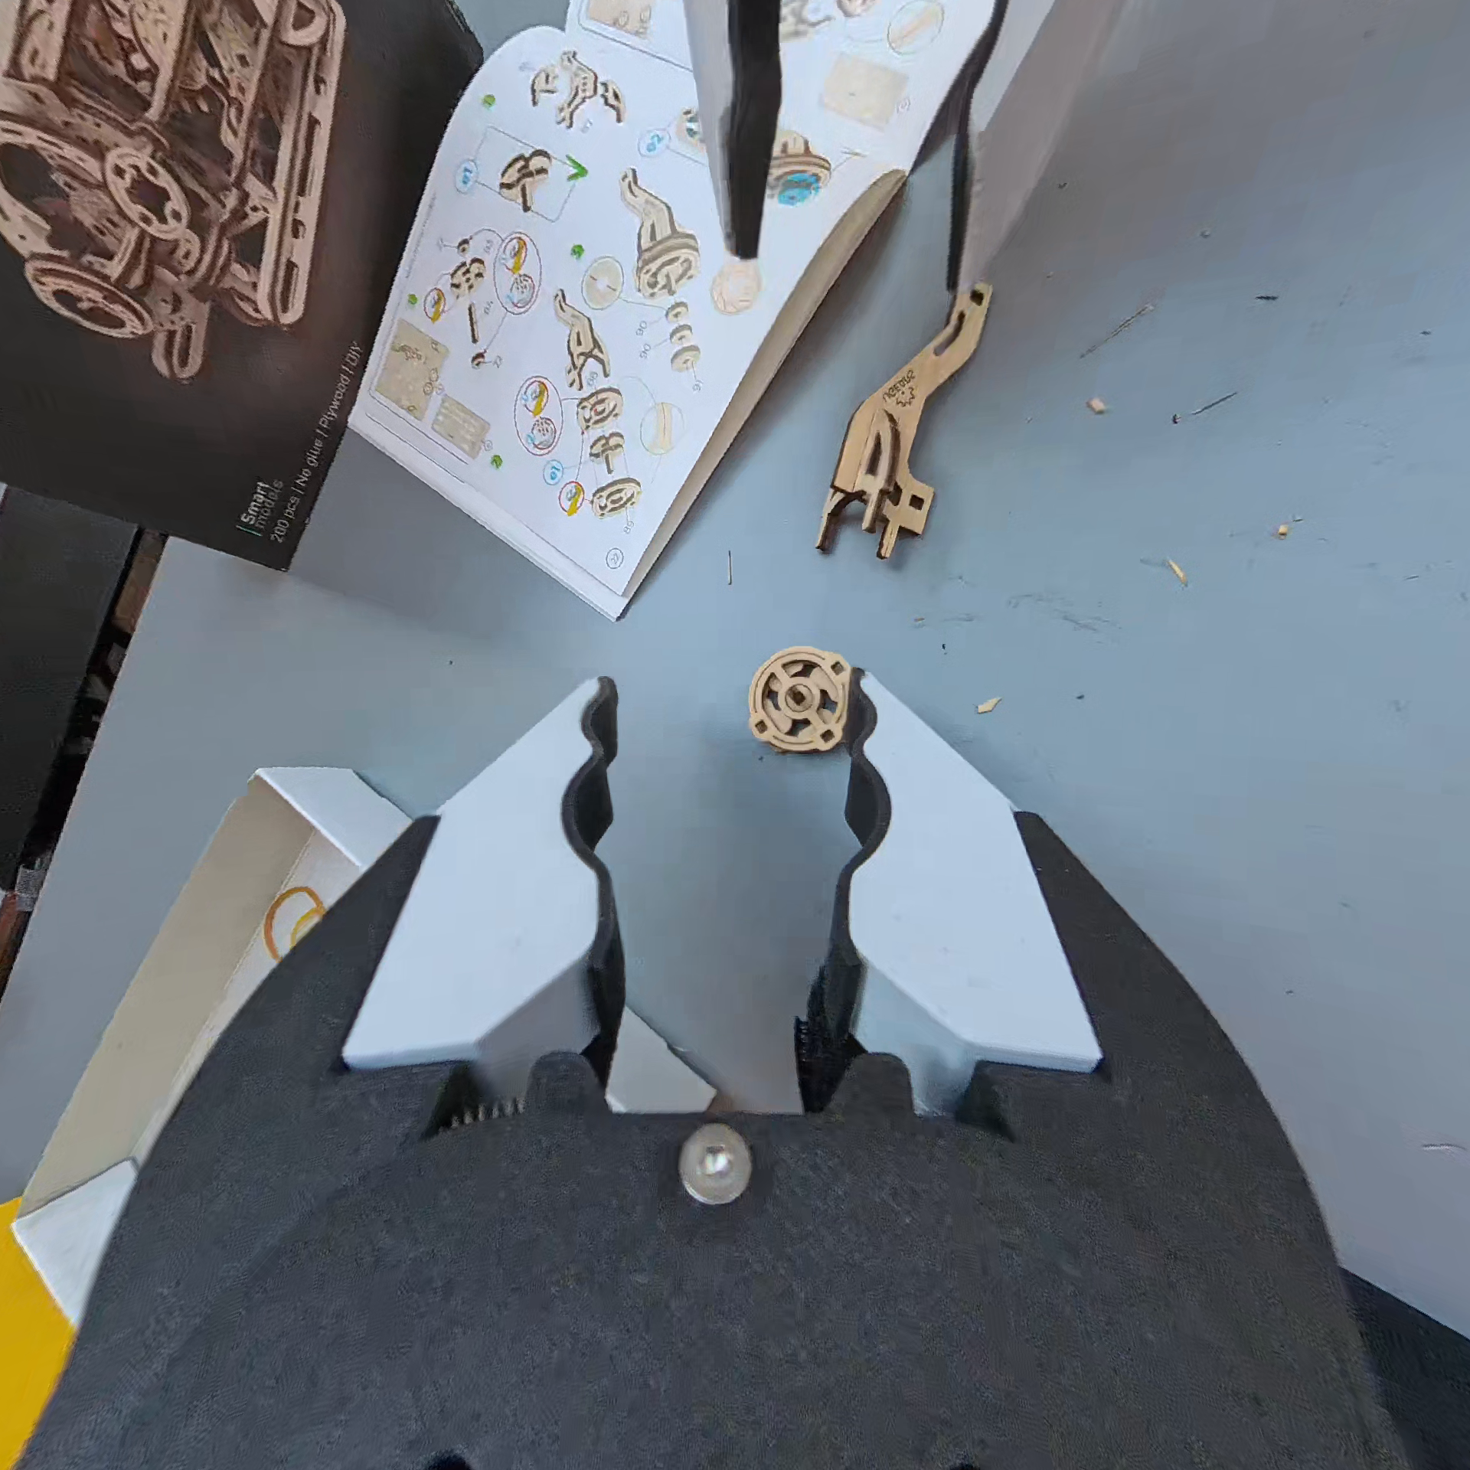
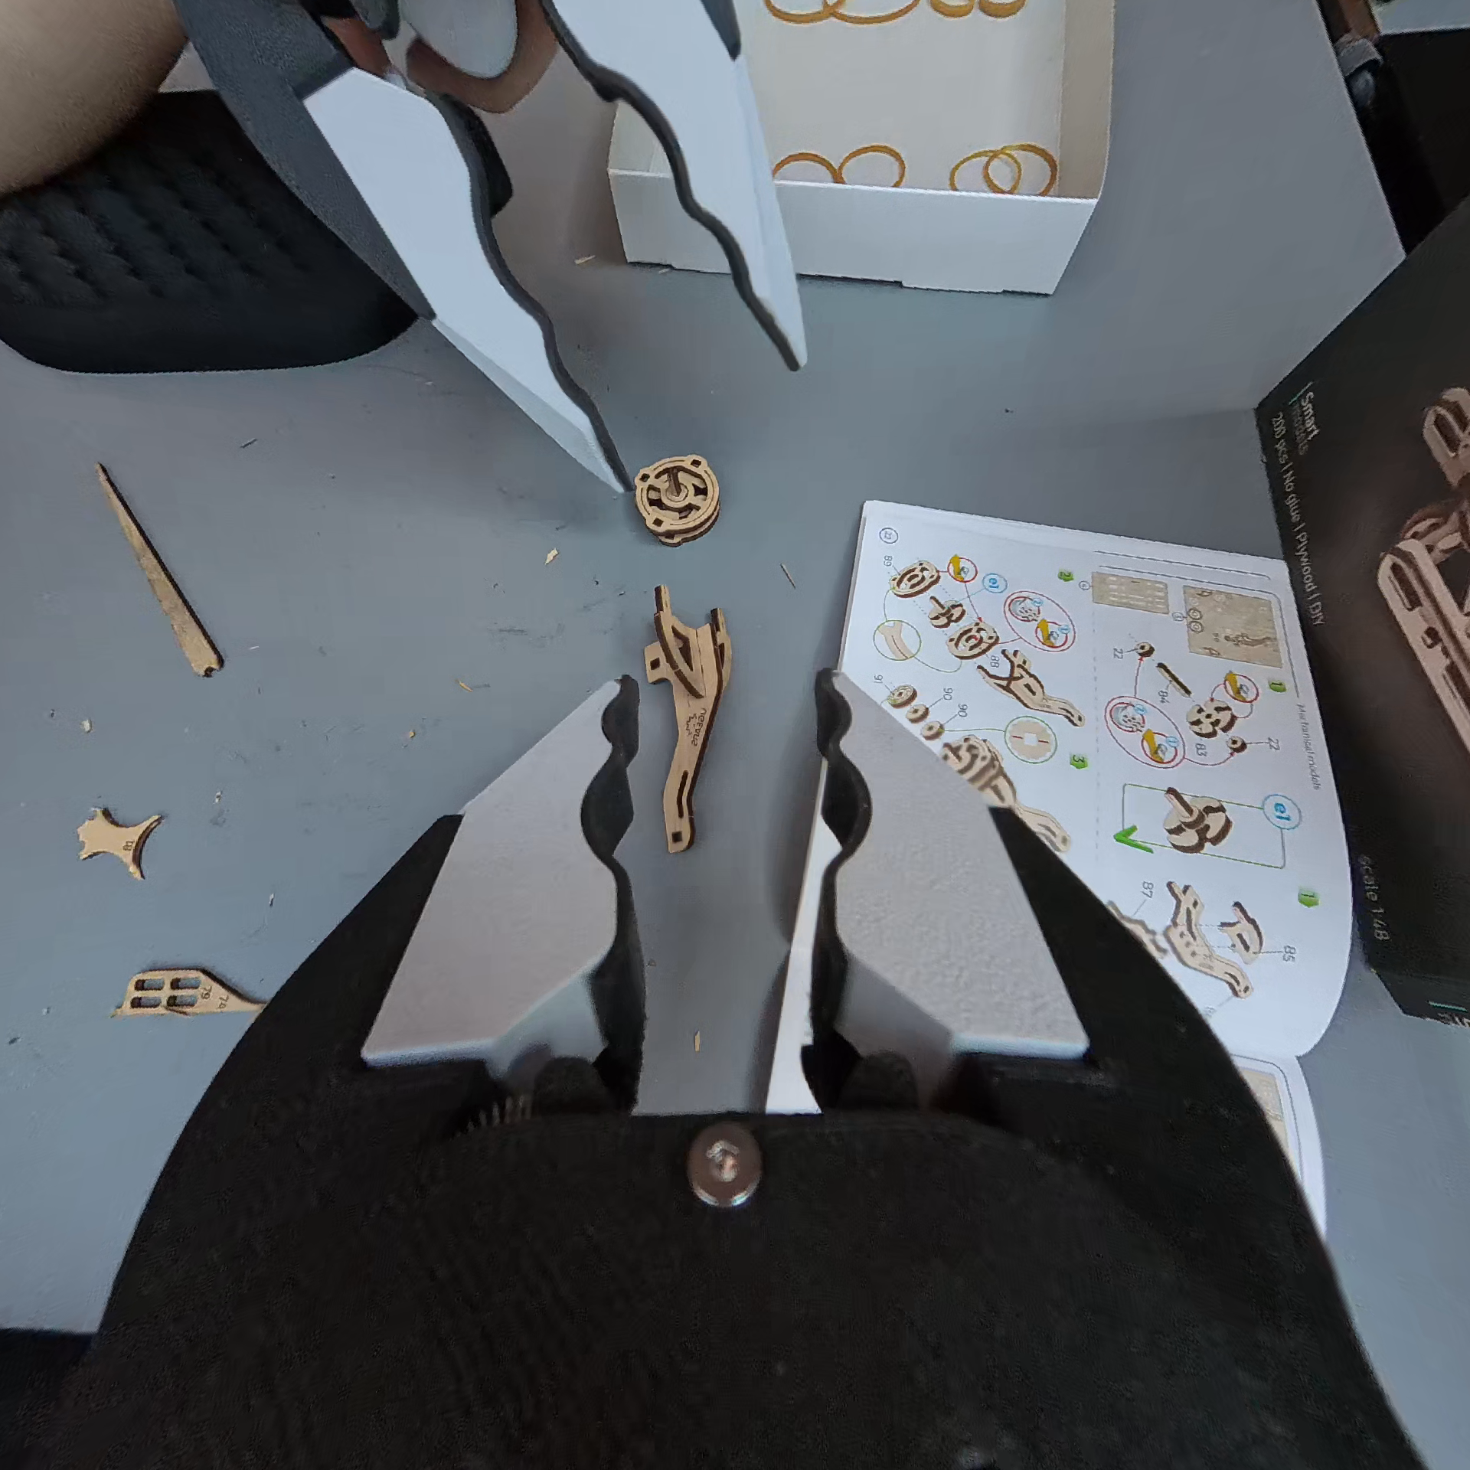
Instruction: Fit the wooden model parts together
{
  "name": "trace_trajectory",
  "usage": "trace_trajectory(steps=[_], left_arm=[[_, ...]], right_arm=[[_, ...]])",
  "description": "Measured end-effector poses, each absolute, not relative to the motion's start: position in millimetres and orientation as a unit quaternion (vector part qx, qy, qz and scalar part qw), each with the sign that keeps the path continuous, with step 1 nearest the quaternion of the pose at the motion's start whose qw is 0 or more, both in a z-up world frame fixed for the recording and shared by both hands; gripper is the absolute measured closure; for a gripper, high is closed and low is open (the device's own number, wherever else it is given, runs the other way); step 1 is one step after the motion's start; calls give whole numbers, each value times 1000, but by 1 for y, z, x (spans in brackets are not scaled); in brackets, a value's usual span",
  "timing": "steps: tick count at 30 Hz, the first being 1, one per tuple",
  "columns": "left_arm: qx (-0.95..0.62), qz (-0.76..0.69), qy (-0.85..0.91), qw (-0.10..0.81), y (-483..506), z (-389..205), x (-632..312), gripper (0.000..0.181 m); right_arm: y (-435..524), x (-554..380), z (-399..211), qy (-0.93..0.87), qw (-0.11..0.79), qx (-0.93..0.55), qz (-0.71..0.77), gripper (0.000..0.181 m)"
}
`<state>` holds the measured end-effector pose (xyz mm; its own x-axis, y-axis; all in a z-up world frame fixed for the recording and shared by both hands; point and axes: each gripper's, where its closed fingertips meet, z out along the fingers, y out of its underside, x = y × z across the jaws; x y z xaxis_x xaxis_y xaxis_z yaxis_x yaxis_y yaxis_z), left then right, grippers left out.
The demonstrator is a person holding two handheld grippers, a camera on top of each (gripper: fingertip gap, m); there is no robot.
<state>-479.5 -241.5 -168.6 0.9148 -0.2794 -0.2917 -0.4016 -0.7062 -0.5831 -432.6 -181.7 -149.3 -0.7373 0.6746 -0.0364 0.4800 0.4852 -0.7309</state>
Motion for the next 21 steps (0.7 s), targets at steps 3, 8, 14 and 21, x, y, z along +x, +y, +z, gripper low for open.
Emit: trace_trajectory(steps=[3, 8, 14, 21], left_arm=[[-921, 50, 231, 310, -241, -178, -471, 132], [-910, 21, 306, 279, -244, -185, -468, 131], [-896, -4, 364, 256, -245, -188, -468, 140], [-877, -51, 411, 243, -249, -178, -464, 136]], right_arm=[[-175, -429, -137, -847, 137, -338, 386, 136], [-175, -425, -125, -840, 140, -332, 406, 136], [-171, -423, -128, -845, 132, -335, 396, 135], [-163, -421, -127, -846, 132, -343, 387, 134]])
